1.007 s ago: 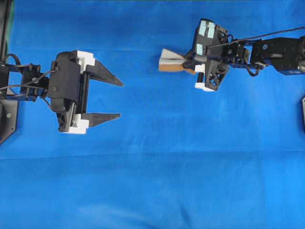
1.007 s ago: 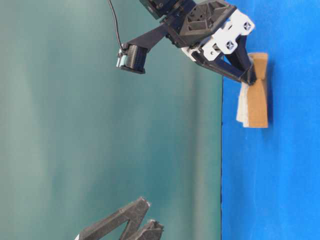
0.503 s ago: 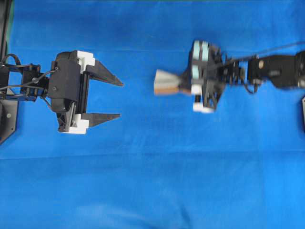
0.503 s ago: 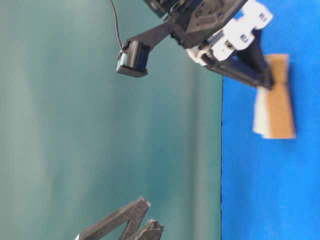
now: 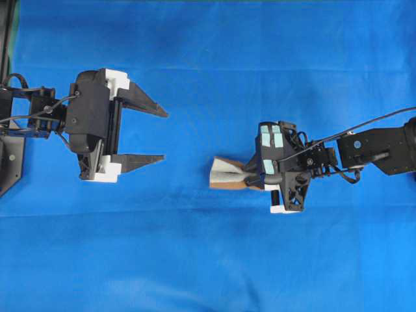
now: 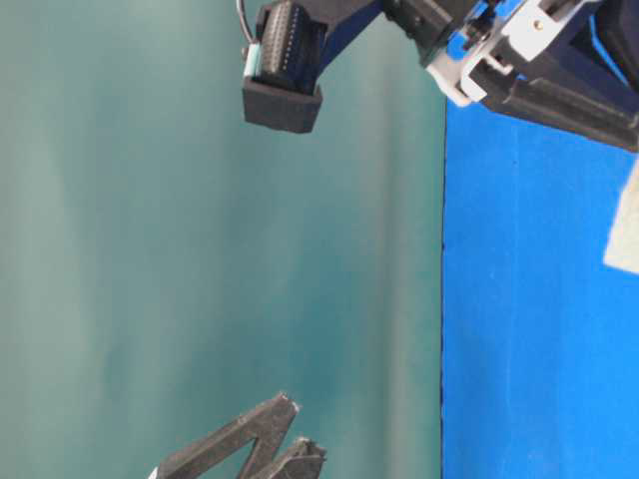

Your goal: Hand over the sponge with the left arm and wipe it with the right arm.

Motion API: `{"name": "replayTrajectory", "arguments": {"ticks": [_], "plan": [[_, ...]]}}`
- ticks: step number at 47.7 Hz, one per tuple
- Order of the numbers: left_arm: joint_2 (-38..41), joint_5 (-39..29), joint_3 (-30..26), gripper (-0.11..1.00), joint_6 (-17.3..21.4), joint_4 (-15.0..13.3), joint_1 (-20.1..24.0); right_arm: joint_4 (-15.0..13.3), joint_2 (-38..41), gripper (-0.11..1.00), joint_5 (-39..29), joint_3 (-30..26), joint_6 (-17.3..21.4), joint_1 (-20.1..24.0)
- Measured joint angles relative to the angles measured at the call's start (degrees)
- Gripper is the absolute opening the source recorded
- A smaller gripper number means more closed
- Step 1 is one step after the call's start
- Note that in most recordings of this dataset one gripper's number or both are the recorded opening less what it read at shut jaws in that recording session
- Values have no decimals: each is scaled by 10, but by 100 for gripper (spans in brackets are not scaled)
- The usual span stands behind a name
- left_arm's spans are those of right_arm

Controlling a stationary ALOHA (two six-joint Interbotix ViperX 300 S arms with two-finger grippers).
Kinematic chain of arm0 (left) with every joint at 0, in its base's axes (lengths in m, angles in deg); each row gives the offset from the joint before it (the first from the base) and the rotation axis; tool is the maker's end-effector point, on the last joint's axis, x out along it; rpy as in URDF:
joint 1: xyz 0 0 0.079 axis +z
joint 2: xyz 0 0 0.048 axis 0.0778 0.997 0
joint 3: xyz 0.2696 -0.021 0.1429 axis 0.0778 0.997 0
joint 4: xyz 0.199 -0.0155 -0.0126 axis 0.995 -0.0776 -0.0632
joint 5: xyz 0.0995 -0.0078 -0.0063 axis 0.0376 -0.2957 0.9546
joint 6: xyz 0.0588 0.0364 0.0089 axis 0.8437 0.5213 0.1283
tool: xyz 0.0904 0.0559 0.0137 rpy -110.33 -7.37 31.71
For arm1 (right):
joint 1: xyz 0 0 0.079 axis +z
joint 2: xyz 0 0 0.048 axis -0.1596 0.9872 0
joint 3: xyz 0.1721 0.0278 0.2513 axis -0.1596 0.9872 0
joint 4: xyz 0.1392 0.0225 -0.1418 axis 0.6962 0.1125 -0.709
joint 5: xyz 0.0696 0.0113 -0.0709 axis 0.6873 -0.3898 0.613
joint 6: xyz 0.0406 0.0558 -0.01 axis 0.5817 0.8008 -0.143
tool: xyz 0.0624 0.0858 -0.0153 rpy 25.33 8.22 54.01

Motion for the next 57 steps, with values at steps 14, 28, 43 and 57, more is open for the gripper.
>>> {"name": "replayTrajectory", "arguments": {"ticks": [14, 28, 43, 57], "plan": [[1, 1, 1, 89, -3, 1, -3, -1, 0, 24, -1, -1, -6, -5], [1, 1, 0, 89, -3, 0, -3, -36, 0, 24, -3, -1, -11, -89], [1, 1, 0, 89, -3, 0, -3, -76, 0, 24, -2, -3, -11, -159], [1, 1, 1, 89, -2, 0, -3, -78, 0, 23, 7, -3, -10, -157]]}}
